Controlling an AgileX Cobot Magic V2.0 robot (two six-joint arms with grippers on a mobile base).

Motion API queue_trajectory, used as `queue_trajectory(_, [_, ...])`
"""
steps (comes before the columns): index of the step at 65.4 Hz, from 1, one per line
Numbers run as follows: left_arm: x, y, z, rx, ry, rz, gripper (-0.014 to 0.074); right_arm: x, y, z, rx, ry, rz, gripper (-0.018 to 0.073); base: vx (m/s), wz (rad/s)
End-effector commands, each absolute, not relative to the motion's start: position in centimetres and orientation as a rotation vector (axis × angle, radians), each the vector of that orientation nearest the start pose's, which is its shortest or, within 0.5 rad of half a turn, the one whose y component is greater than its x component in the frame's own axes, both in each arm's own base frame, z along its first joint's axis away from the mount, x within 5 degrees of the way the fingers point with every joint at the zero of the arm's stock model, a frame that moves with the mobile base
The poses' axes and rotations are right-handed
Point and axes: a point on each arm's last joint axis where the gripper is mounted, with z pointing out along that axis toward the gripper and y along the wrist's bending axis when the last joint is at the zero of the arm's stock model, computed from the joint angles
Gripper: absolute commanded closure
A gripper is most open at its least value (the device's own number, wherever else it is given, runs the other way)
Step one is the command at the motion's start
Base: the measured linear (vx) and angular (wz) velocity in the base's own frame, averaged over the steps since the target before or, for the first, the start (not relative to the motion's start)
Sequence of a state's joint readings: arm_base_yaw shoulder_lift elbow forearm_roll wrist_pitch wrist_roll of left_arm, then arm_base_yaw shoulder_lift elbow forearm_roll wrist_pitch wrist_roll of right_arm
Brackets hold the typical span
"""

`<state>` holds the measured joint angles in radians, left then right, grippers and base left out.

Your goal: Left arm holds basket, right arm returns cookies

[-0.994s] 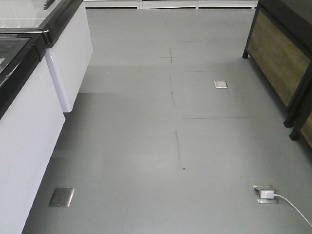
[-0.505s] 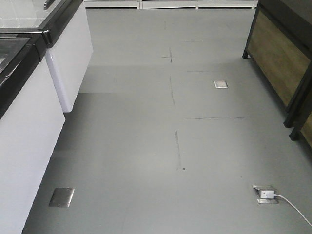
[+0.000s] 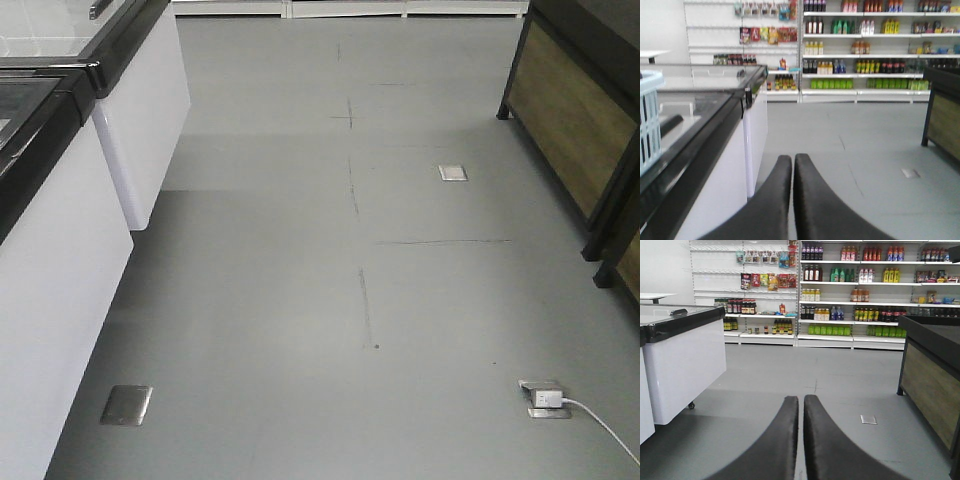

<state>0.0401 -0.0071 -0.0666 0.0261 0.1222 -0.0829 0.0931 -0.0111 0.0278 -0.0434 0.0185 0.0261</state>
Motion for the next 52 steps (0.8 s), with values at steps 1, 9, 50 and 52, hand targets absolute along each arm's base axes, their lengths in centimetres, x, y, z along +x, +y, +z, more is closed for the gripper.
queue_trajectory(1, [4.4,0.2,26.5,-0.059,1.354,-0.005,0.0603,5.6,0.5,20.3,-0.086,1.452,0.059,0.0565,0.00,0.00])
queue_trajectory(9, [4.8,0.2,29.2,-0.063,1.396,-0.004,0.0603,5.6,0.5,20.3,-0.086,1.452,0.059,0.0565,0.00,0.00])
queue_trajectory(50, [11.4,0.5,29.9,-0.084,1.785,-0.002,0.0601,5.6,0.5,20.3,-0.086,1.452,0.059,0.0565,0.00,0.00])
queue_trajectory(52, [11.4,0.5,29.9,-0.085,1.791,-0.002,0.0600,5.6,0.5,20.3,-0.086,1.452,0.059,0.0565,0.00,0.00])
